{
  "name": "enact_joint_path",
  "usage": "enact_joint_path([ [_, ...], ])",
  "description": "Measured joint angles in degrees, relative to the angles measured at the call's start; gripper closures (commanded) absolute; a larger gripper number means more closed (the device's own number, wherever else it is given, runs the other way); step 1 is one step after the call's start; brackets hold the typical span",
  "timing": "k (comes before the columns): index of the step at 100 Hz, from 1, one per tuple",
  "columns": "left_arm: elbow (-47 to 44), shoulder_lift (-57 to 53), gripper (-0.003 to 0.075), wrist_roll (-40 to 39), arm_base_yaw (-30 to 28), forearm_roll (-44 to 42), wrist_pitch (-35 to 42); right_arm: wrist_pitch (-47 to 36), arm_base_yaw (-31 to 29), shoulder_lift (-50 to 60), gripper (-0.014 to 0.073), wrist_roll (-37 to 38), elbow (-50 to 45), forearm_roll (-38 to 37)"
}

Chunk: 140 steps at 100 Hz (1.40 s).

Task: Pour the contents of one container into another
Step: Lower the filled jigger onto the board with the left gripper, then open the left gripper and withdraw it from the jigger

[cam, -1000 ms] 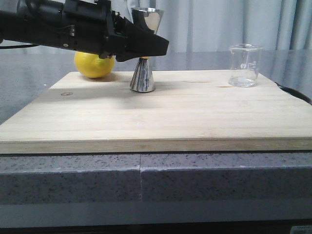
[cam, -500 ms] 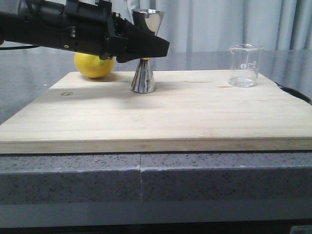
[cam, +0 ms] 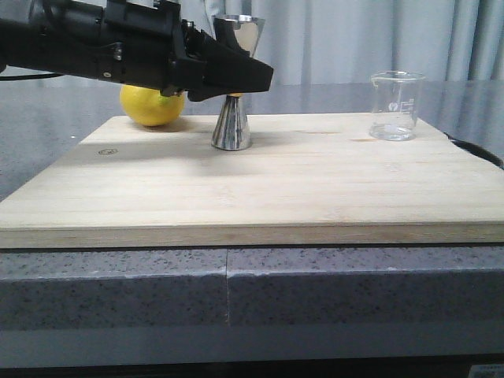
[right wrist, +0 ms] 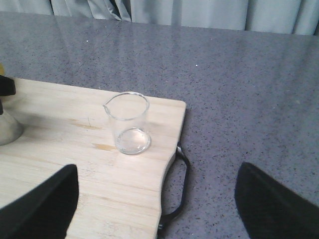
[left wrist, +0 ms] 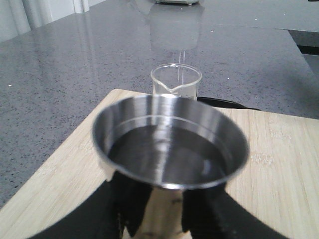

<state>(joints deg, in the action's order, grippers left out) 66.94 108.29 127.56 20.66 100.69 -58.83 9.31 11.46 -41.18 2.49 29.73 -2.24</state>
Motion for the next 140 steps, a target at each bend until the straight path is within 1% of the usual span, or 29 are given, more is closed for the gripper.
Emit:
enact_joint_path([
  [16, 0.10, 0.00, 0.0400, 0.00, 0.00, 0.45, 0.00, 0.00, 0.00, 0.00, 0.0015, 0.00, 0.00, 0.00],
  [32, 0.10, 0.00, 0.0375, 0.00, 0.00, 0.48, 0.00, 0.00, 0.00, 0.00, 0.0015, 0.00, 0.00, 0.00],
  [39, 0.10, 0.00, 0.0349, 0.00, 0.00, 0.48, 0.00, 0.00, 0.00, 0.00, 0.0015, -0.02, 0.00, 0.00],
  [58, 0.10, 0.00, 0.0219, 0.00, 0.00, 0.58, 0.00, 0.00, 0.00, 0.00, 0.0015, -0.02, 0.00, 0.00],
  [65, 0.10, 0.00, 0.0180, 0.00, 0.00, 0.58, 0.00, 0.00, 0.00, 0.00, 0.0015, -0.02, 0.00, 0.00],
  [75, 0.10, 0.00, 0.0143, 0.00, 0.00, 0.58, 0.00, 0.00, 0.00, 0.00, 0.0015, -0.02, 0.00, 0.00],
  [98, 0.10, 0.00, 0.0132, -0.72, 0.00, 0.58, 2.45, 0.00, 0.00, 0.00, 0.0015, -0.02, 0.00, 0.00],
  [115, 0.10, -0.31, 0.0132, -3.51, 0.00, 0.24, 3.68, 0.00, 0.00, 0.00, 0.0015, -0.02, 0.00, 0.00],
  [132, 0.10, -2.16, 0.0132, -8.09, 0.00, -4.45, 6.46, 0.00, 0.00, 0.00, 0.0015, -0.02, 0.00, 0.00],
  [140, 0.10, -3.59, 0.0132, -10.77, 0.00, -7.99, 8.62, 0.00, 0.00, 0.00, 0.0015, -0.02, 0.00, 0.00],
])
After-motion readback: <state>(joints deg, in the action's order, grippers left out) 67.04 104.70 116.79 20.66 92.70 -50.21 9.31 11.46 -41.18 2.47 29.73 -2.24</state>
